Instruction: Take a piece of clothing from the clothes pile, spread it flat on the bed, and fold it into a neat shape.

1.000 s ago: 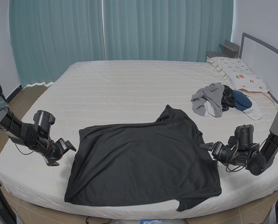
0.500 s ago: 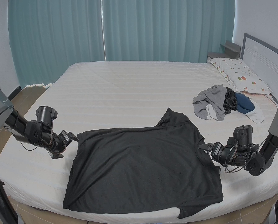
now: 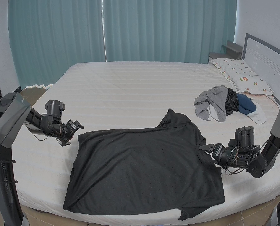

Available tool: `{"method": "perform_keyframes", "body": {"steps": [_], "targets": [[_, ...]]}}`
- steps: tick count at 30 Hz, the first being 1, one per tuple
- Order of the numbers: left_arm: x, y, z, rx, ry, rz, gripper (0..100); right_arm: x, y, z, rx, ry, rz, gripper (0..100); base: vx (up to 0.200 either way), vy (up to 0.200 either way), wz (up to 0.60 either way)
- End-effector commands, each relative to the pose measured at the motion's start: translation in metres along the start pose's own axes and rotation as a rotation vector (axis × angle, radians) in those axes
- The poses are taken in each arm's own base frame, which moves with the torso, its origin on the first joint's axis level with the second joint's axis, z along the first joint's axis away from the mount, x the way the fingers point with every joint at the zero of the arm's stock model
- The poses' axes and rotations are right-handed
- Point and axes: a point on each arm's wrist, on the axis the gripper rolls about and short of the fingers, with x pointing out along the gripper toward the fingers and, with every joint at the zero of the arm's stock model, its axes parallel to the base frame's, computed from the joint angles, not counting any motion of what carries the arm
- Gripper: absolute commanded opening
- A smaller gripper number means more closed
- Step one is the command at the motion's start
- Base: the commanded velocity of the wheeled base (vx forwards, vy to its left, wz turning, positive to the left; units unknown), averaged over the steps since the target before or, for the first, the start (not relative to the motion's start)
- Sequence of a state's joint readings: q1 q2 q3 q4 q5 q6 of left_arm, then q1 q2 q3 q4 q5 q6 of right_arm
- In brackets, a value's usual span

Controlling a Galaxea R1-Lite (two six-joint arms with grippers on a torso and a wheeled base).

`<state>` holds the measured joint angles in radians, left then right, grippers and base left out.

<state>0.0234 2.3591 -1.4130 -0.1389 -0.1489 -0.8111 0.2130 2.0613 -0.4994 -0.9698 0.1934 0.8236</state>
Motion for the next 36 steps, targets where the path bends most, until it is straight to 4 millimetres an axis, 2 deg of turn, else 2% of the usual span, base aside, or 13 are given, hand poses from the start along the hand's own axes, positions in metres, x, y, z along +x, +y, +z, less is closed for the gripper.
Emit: {"method": "perform_keyframes", "body": {"steps": [1, 5, 12, 13, 23, 27, 30, 31, 36], "targets": [[0.045, 0.012, 0.003, 0.011, 0.023, -0.003, 100, 0.001, 0.001, -0.004, 0.001, 0.019, 0.008, 100, 0.000, 0.000, 0.00], [0.055, 0.011, 0.001, 0.020, 0.026, -0.011, 100, 0.003, 0.000, -0.005, 0.002, 0.024, 0.002, 100, 0.000, 0.000, 0.00], [0.053, 0.009, 0.003, 0.014, 0.031, -0.025, 100, 0.005, 0.001, -0.004, -0.001, 0.023, 0.007, 100, 0.000, 0.000, 0.00], [0.053, 0.009, 0.003, 0.012, 0.032, -0.026, 0, 0.006, 0.002, -0.005, -0.001, 0.024, 0.008, 100, 0.000, 0.000, 0.00], [0.053, -0.001, 0.014, -0.015, -0.018, -0.055, 0, 0.009, 0.000, -0.005, 0.000, 0.028, 0.004, 100, 0.000, 0.000, 0.00], [0.048, -0.014, 0.033, -0.110, -0.092, -0.104, 0, 0.009, 0.002, -0.003, -0.002, 0.018, 0.013, 100, 0.000, 0.000, 0.00], [0.060, -0.010, 0.035, -0.115, -0.143, -0.095, 0, 0.010, 0.003, 0.000, 0.001, 0.010, 0.018, 100, 0.000, 0.000, 0.00], [0.069, -0.009, 0.038, -0.113, -0.207, -0.097, 0, 0.010, 0.004, 0.001, 0.012, 0.006, 0.020, 100, 0.000, 0.000, 0.00], [0.072, -0.008, 0.041, -0.117, -0.253, -0.110, 0, 0.012, 0.005, 0.003, 0.028, -0.001, 0.026, 100, 0.000, 0.000, 0.00]]}}
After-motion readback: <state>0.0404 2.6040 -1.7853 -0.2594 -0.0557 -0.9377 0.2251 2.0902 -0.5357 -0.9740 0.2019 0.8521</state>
